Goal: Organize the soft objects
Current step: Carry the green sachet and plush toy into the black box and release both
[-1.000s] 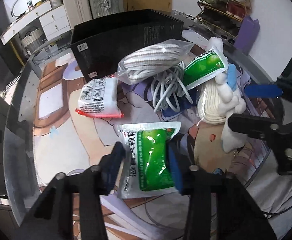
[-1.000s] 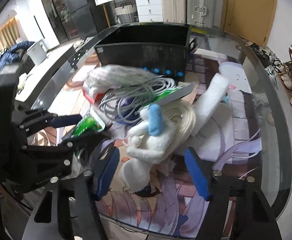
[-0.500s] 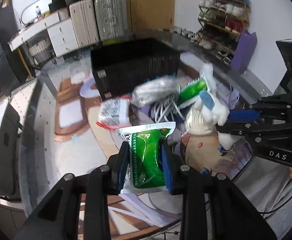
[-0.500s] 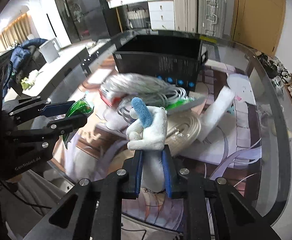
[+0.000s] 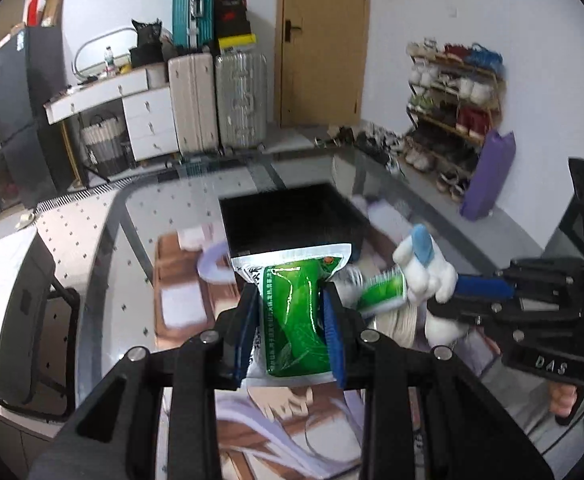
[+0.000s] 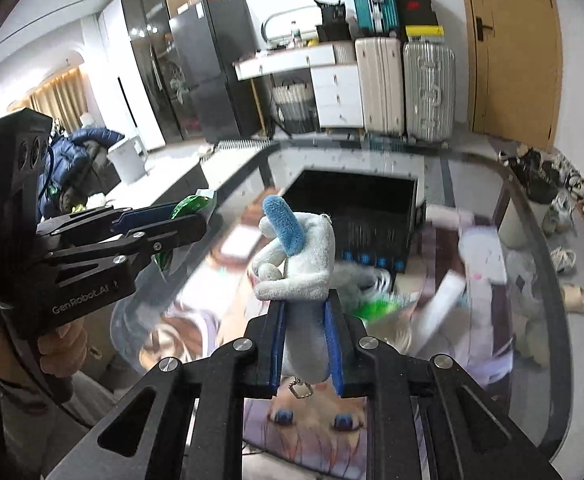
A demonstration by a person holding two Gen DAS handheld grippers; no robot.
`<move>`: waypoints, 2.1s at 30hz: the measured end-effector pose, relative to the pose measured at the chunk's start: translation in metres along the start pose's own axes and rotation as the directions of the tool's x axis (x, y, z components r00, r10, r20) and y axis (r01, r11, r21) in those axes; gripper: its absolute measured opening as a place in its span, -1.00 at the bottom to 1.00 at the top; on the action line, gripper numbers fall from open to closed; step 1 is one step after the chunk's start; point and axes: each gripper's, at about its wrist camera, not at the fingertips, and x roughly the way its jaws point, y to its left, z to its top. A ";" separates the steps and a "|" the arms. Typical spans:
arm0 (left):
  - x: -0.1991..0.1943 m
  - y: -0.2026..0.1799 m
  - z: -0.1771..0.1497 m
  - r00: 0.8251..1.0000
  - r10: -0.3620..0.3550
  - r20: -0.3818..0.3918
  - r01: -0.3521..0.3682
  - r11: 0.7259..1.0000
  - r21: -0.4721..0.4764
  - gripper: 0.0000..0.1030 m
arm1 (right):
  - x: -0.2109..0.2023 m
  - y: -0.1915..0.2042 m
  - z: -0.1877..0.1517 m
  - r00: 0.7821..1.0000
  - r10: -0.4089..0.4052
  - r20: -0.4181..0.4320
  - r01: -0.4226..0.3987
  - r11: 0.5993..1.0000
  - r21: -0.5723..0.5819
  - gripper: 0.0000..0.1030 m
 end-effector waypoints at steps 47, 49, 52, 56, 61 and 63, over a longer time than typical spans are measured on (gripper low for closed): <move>0.203 0.025 0.050 0.970 0.021 -0.244 -0.059 0.987 -0.150 -0.41 | 0.205 -0.105 0.091 0.974 -0.084 -0.210 0.115 0.984 0.137 -0.64; 0.206 0.026 0.048 0.966 0.002 -0.260 -0.043 0.987 -0.153 -0.37 | 0.206 -0.105 0.088 0.973 -0.086 -0.216 0.116 0.984 0.132 -0.64; 0.207 0.024 0.048 0.966 -0.001 -0.257 -0.037 0.989 -0.141 -0.34 | 0.209 -0.105 0.087 0.971 -0.070 -0.229 0.105 0.984 0.144 -0.63; 0.204 0.023 0.048 0.964 0.004 -0.267 -0.040 0.991 -0.130 -0.26 | 0.205 -0.105 0.087 0.971 -0.084 -0.225 0.118 0.983 0.141 -0.58; 0.190 0.023 0.052 0.971 0.040 -0.236 -0.068 0.992 -0.108 0.07 | 0.186 -0.107 0.087 0.981 -0.067 -0.183 0.098 0.981 0.168 -0.20; 0.183 0.027 0.054 0.973 0.037 -0.226 -0.065 0.991 -0.117 0.10 | 0.176 -0.105 0.088 0.984 -0.069 -0.167 0.097 0.981 0.166 -0.08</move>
